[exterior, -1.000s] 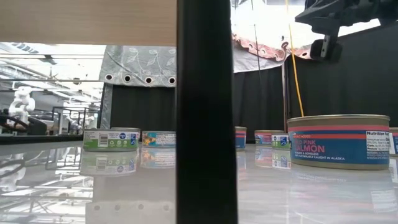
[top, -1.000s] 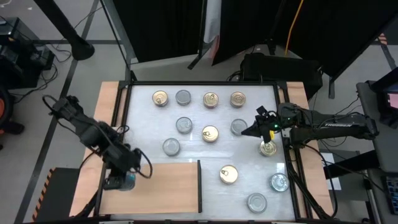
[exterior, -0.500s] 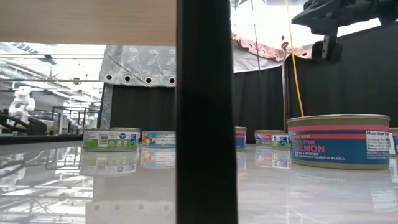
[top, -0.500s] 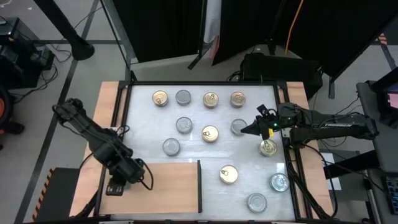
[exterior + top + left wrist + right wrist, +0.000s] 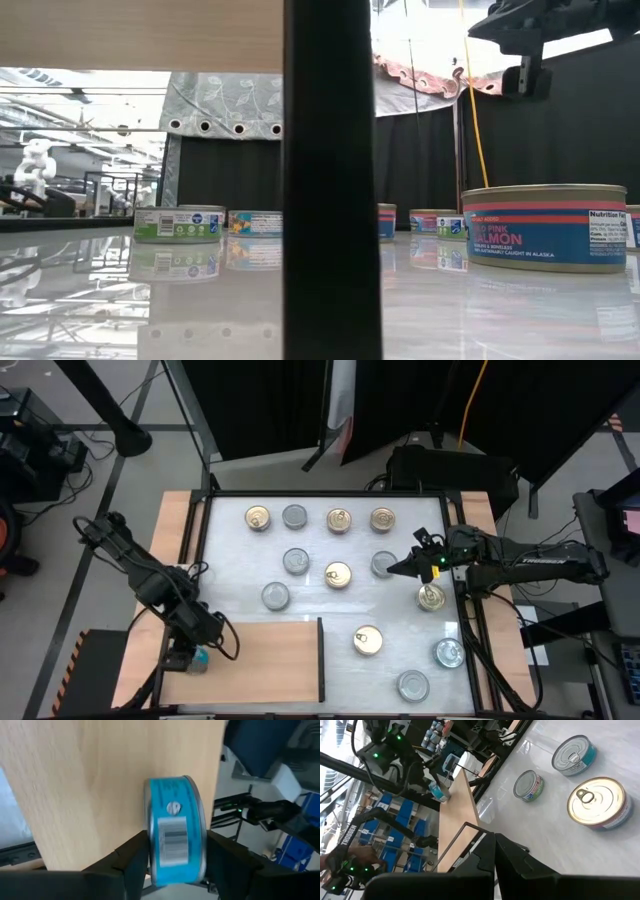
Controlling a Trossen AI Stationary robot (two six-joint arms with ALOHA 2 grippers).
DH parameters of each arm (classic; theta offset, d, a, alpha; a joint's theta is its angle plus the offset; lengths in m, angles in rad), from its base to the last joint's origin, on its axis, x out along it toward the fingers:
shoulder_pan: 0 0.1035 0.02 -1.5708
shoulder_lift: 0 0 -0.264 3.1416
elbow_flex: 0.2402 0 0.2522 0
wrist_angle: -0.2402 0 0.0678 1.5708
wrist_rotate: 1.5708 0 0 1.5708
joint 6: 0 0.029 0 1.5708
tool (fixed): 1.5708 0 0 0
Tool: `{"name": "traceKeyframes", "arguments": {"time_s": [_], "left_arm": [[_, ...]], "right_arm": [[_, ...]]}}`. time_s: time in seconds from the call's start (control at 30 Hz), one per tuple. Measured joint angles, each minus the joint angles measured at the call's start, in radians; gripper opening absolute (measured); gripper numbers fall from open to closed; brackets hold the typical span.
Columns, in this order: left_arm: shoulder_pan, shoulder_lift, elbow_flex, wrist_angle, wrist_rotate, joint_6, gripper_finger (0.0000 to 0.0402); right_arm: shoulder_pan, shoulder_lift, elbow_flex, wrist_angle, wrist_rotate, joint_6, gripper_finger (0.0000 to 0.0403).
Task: Stack canned seafood by type on shelf
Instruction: Put the top right yellow blue tuna can on the shelf
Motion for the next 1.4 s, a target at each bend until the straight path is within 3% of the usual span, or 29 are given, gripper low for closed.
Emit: {"name": "traceKeyframes", "arguments": {"time_s": [0.17,0.4,0.67,0.87,1.17,1.3,1.4], "left_arm": [[0.0,-0.027,0.0,0.004,-0.019,0.013,0.0163],[0.002,-0.024,0.0,-0.002,-0.042,0.072,0.016],[0.035,-0.032,0.0,0.031,0.105,0.058,0.016],[0.043,-0.027,-0.007,0.072,0.117,0.141,0.016],[0.043,-0.024,-0.112,0.076,0.223,0.182,0.016],[0.044,-0.026,-0.132,0.064,0.181,0.119,0.0168],[0.049,-0.019,-0.145,-0.013,0.033,0.075,0.0195]], "right_arm": [[0.0,0.0,0.0,0.0,0.0,-0.001,0.0],[0.0,0.0,0.0,-0.001,0.0,-0.005,0.0],[0.0,0.0,0.0,-0.001,0.0,-0.005,0.0],[0.0,0.0,0.0,-0.001,0.0,-0.005,0.0],[0.0,0.0,0.0,-0.001,0.0,-0.001,0.0],[0.0,0.0,0.0,-0.001,0.0,0.0,0.0],[0.0,0.0,0.0,-0.001,0.0,0.0,0.0]]}}
